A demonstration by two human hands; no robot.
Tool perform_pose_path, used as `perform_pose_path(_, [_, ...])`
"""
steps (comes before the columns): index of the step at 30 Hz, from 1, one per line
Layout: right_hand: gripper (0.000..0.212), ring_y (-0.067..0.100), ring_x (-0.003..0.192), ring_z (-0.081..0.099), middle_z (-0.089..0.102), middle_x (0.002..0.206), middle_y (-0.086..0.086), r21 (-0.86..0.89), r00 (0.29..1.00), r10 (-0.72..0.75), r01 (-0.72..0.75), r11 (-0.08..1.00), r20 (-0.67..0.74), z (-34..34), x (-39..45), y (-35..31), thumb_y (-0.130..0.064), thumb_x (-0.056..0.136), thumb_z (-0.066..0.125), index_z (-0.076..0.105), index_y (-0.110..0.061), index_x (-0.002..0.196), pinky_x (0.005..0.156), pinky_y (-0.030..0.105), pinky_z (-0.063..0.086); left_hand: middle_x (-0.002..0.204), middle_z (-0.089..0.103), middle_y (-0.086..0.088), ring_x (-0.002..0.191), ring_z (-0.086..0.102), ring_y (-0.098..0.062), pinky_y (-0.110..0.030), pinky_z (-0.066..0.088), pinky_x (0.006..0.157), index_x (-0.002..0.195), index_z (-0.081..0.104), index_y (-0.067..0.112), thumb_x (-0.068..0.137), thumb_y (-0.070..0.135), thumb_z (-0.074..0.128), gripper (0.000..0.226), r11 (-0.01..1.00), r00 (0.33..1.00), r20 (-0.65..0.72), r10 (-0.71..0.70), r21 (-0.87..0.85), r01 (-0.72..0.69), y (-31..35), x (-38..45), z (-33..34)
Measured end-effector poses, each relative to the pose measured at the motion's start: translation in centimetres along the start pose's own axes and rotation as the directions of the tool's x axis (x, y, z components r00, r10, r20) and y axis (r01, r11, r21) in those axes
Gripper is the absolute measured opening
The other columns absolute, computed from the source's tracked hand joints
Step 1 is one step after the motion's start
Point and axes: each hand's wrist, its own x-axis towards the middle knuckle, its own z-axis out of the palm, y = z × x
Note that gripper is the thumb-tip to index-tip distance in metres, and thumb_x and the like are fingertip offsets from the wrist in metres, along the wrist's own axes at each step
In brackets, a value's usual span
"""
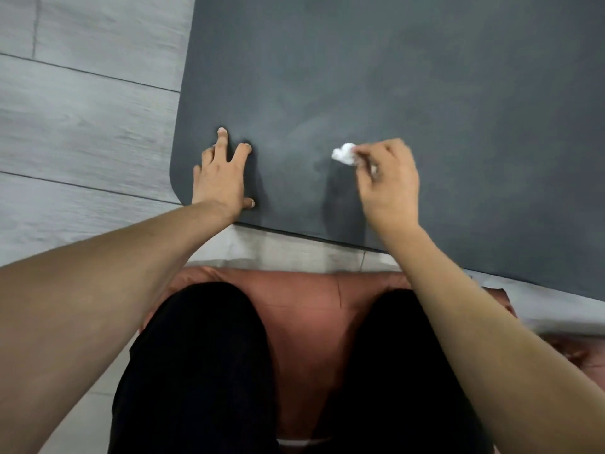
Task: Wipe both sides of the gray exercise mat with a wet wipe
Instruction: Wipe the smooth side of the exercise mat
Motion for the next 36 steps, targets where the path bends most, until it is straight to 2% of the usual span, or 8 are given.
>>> perform_pose_path(4, [0.020,0.037,0.086,0.055,0.060,0.097,0.013,-0.123,0.968,0.243,-0.250,0.961,-0.067,1.9,0.0,3.6,-0.010,0.084,0.052,0.068,-0.013,0.096,0.079,0.038,0.041,0.169,-0.003,-0.013,0.146,0.023,-0.040,-0.052,0.034,0.110,0.147,0.033,0.026,0.071,0.024,0.092,0.097,1.000,1.000,0.000,-0.006,0.011,0.006,0.1,0.0,0.1])
perform_pose_path(7, [0.017,0.034,0.081,0.053,0.058,0.093,0.011,-0.010,0.988,0.038,-0.037,0.999,0.152,5.9,-6.7,-2.5,-0.005,0.079,0.060,0.066,-0.013,0.094,0.076,0.042,0.042,0.169,-0.002,-0.013,0.146,0.023,-0.040,-0.052,0.034,0.110,0.147,0.033,0.025,0.071,0.023,0.092,0.096,1.000,1.000,0.004,-0.007,0.002,0.007,0.2,-0.2,-0.2])
perform_pose_path(10, [0.017,0.030,0.085,0.049,0.054,0.095,0.008,0.137,0.922,-0.105,0.057,0.989,0.372,7.5,-11.5,-7.1,-0.006,0.083,0.060,0.064,-0.011,0.098,0.074,0.045,0.048,0.170,0.000,-0.012,0.145,0.024,-0.041,-0.053,0.034,0.111,0.148,0.034,0.025,0.071,0.023,0.092,0.096,0.999,1.000,0.009,0.009,-0.033,-0.009,0.0,-0.5,-0.6])
perform_pose_path(18, [0.018,0.025,0.091,0.054,0.058,0.100,0.005,0.173,0.997,0.013,0.001,0.985,-0.080,6.2,7.7,-2.1,-0.007,0.087,0.056,0.067,-0.015,0.098,0.084,0.031,0.045,0.157,0.020,-0.015,0.134,0.033,-0.040,-0.050,0.039,0.106,0.136,0.040,0.023,0.075,0.037,0.079,0.074,1.000,1.000,0.018,-0.010,-0.022,0.010,0.8,0.6,-1.7])
perform_pose_path(21, [0.020,0.028,0.095,0.052,0.055,0.103,0.009,0.091,0.996,-0.002,0.010,0.996,-0.091,7.0,17.3,-0.4,-0.009,0.088,0.051,0.066,-0.013,0.100,0.084,0.031,0.043,0.126,0.042,-0.010,0.114,0.048,-0.037,-0.046,0.044,0.097,0.114,0.058,0.020,0.082,0.041,0.066,0.038,0.998,0.992,-0.118,-0.044,-0.040,0.040,1.0,3.2,-3.5])
perform_pose_path(24, [0.022,0.030,0.095,0.050,0.055,0.105,0.012,0.019,0.991,-0.110,0.112,0.994,-0.081,8.1,26.3,-1.1,-0.007,0.088,0.049,0.066,-0.011,0.101,0.081,0.028,0.040,0.123,0.048,-0.014,0.102,0.053,-0.038,-0.049,0.048,0.087,0.107,0.059,0.013,0.087,0.033,0.059,0.028,0.998,0.937,-0.350,0.010,-0.057,-0.032,0.9,8.0,-5.3])
perform_pose_path(30, [0.023,0.033,0.093,0.049,0.055,0.107,0.014,-0.064,0.984,-0.097,0.088,0.994,-0.152,12.9,36.9,0.1,-0.008,0.088,0.050,0.065,-0.010,0.106,0.087,0.042,0.044,0.158,0.035,-0.013,0.128,0.047,-0.038,-0.048,0.043,0.104,0.131,0.051,0.012,0.094,0.028,0.055,0.041,0.973,0.813,-0.559,0.164,-0.046,-0.228,3.8,21.2,-10.9])
perform_pose_path(36, [0.026,0.025,0.088,0.048,0.056,0.100,0.008,-0.013,0.952,-0.133,0.134,0.991,-0.275,15.0,36.5,2.1,-0.007,0.090,0.055,0.068,-0.014,0.111,0.084,0.035,0.045,0.170,0.013,-0.009,0.155,0.016,-0.033,-0.046,0.020,0.125,0.160,0.026,0.019,0.100,0.031,0.045,0.064,0.973,0.803,-0.581,0.131,-0.080,-0.216,6.5,33.4,-16.4])
